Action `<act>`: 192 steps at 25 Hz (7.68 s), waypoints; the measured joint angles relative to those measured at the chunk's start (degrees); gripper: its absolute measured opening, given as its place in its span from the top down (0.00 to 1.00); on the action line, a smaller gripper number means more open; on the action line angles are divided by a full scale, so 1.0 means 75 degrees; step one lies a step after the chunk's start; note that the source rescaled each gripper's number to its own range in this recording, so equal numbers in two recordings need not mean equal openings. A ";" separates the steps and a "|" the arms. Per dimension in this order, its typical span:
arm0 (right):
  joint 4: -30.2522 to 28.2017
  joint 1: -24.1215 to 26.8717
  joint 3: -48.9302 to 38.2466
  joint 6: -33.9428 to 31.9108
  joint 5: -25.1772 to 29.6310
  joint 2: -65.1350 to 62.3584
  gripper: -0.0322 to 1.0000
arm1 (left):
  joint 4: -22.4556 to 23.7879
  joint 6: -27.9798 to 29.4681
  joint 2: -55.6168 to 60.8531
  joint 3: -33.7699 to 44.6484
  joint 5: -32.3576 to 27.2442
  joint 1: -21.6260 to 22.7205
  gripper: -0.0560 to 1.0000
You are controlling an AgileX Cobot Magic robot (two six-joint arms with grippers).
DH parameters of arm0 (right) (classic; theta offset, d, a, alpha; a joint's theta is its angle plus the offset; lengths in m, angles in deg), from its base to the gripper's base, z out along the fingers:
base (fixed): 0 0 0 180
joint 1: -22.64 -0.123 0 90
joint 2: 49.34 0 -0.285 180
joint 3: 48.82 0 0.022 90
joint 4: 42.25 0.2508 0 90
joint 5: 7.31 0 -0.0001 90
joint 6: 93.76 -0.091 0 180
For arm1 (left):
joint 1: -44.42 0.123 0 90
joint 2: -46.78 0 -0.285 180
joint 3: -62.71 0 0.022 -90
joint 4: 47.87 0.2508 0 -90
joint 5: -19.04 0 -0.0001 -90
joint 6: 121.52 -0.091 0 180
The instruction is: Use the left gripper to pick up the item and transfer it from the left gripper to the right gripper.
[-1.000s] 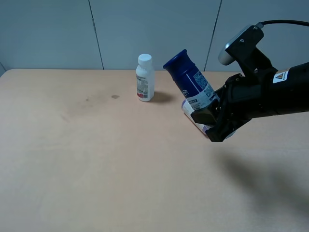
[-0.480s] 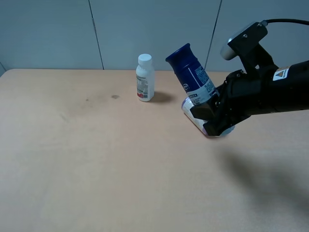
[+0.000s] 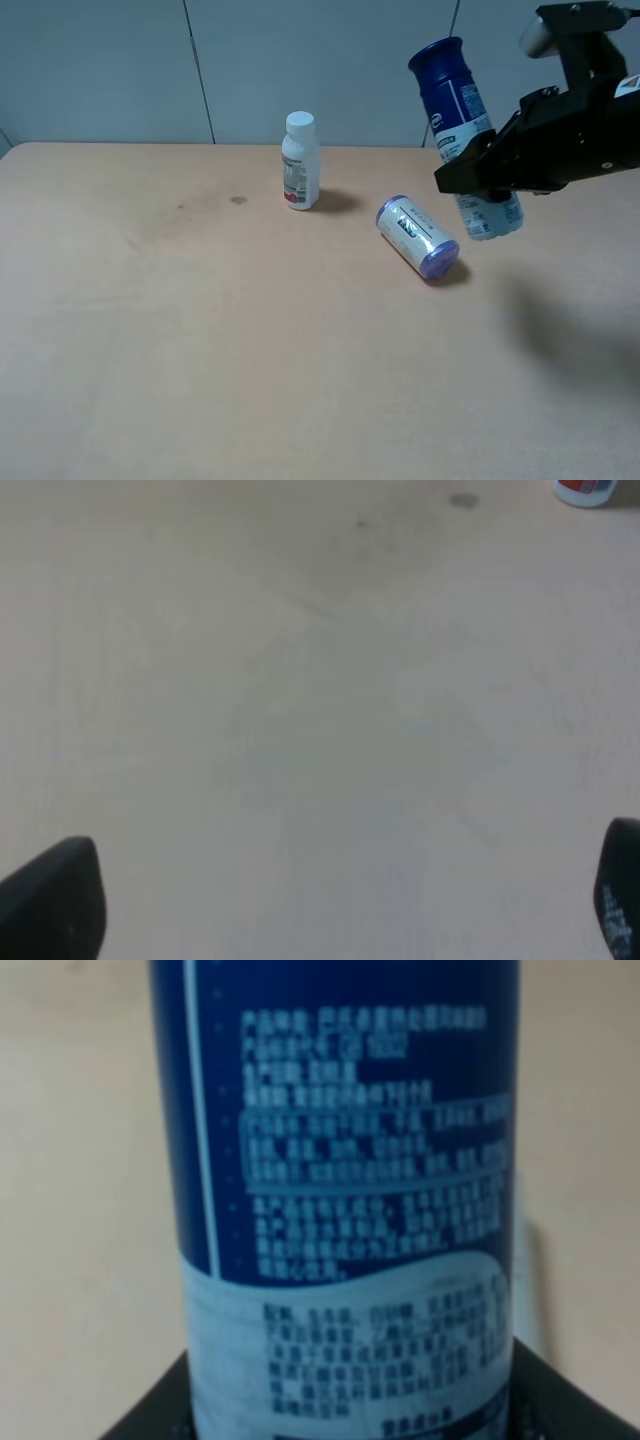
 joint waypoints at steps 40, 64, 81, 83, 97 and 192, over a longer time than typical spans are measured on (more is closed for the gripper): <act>-0.1572 0.2722 0.2409 -0.0603 0.2213 0.5036 0.95 | 0.0015 0.0000 0.0000 0.0000 0.0033 0.0000 0.04; -0.1765 0.2722 0.2415 -0.0642 0.1890 0.5325 0.56 | 0.0015 0.0000 0.0000 0.0000 0.0039 0.0000 0.04; -0.1858 0.2722 0.2503 -0.0908 0.1885 0.5325 0.02 | 0.0015 0.0000 0.0000 0.0000 0.0039 0.0000 0.04; -0.1858 0.2722 0.2593 -0.0940 0.1984 0.5238 0.02 | 0.0015 0.0000 0.0000 0.0000 0.0039 0.0000 0.04; -0.1866 0.2722 0.3323 -0.1129 0.3685 0.3145 0.02 | 0.0015 0.0000 0.0000 0.0000 0.0039 0.0000 0.04; -0.2698 0.3402 -0.2129 -0.2694 0.4530 -0.9031 0.00 | 0.0015 0.0000 0.0000 0.0000 0.0042 0.0000 0.04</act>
